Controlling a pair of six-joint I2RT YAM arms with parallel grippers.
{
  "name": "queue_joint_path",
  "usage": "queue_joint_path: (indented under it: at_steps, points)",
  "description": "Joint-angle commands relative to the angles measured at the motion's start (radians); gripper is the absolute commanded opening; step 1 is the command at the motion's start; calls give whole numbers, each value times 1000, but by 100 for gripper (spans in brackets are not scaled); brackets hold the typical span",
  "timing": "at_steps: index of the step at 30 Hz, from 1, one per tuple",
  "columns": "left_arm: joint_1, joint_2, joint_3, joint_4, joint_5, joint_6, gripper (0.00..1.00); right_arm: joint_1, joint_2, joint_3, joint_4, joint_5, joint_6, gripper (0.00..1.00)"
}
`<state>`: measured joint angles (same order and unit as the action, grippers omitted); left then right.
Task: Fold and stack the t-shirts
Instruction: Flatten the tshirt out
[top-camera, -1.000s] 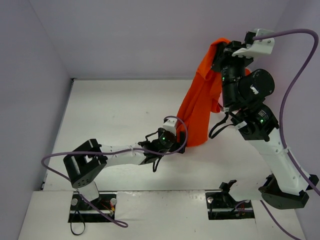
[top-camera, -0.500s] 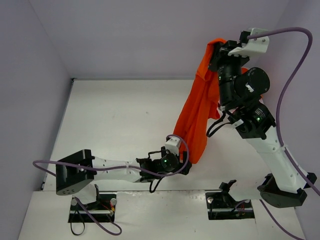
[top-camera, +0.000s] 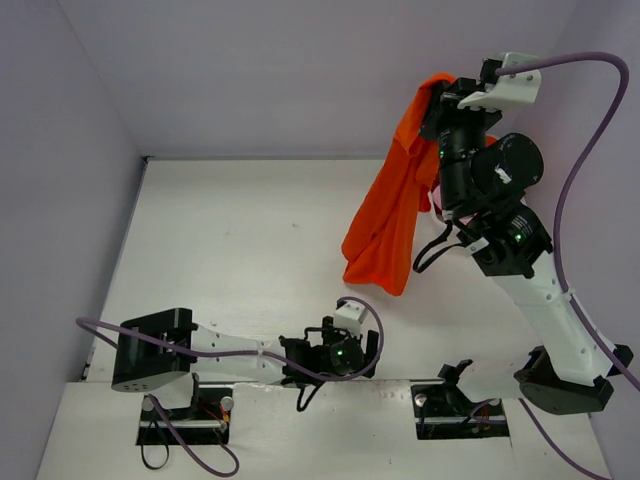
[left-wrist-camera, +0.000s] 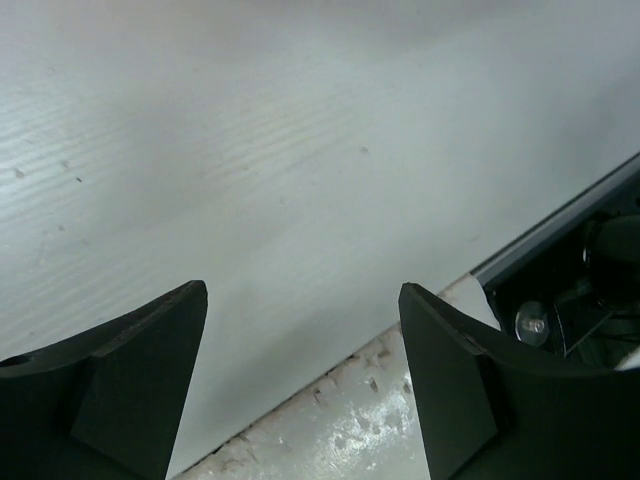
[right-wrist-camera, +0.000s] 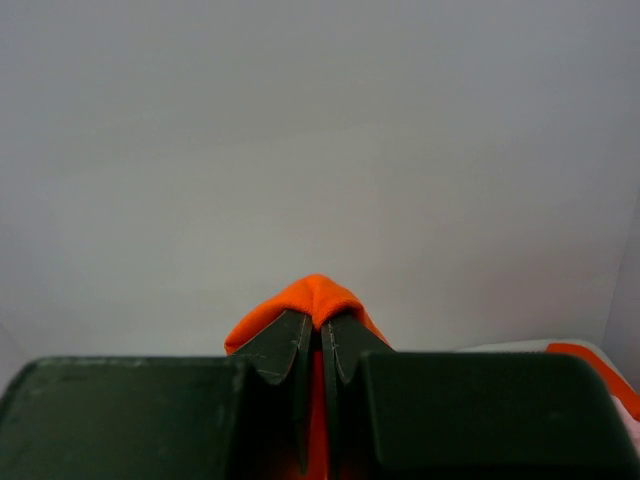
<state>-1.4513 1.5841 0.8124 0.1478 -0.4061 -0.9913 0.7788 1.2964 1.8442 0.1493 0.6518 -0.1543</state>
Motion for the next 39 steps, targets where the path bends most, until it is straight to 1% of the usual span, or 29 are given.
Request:
queue_joint_path:
  at_steps: [1,2,5,8,10,15,18,19,20,24,25,26,30,33,36,39]
  points:
    - [17,-50,88,-37,-120,63,72,-4,-48,38,119,17,-27,0]
    - [28,-59,106,-50,-138,75,72,-4,-52,36,115,19,-28,0]
    - [110,-84,105,-42,-113,103,72,-4,-75,27,108,19,-25,0]
    - [204,-107,76,51,-44,140,72,-4,-101,7,102,19,-19,0]
    - [271,-110,79,81,9,169,72,-4,-120,-3,88,9,1,0]
    - [387,-102,132,119,98,267,72,-4,-154,-60,73,6,36,0]
    - [491,-85,148,176,211,276,72,-4,-160,-62,70,0,42,0]
    - [514,-79,145,226,267,279,72,-4,-160,-59,65,-7,53,0]
    - [546,-64,143,249,289,281,72,-4,-158,-54,55,-14,62,0]
    - [572,-10,148,351,375,286,72,-4,-144,-28,35,-34,76,0]
    - [572,16,146,401,394,284,72,-4,-138,-23,35,-34,76,0]
    - [572,28,146,429,441,278,72,-4,-132,-22,33,-34,76,0]
    - [572,91,137,547,538,192,71,-4,-115,-16,32,-31,70,0]
    - [565,126,113,651,585,142,71,-4,-105,-10,32,-27,68,0]
    - [563,148,93,712,608,119,71,-4,-100,-10,32,-29,73,0]
    - [565,169,105,737,628,109,71,-4,-97,-11,32,-27,71,0]
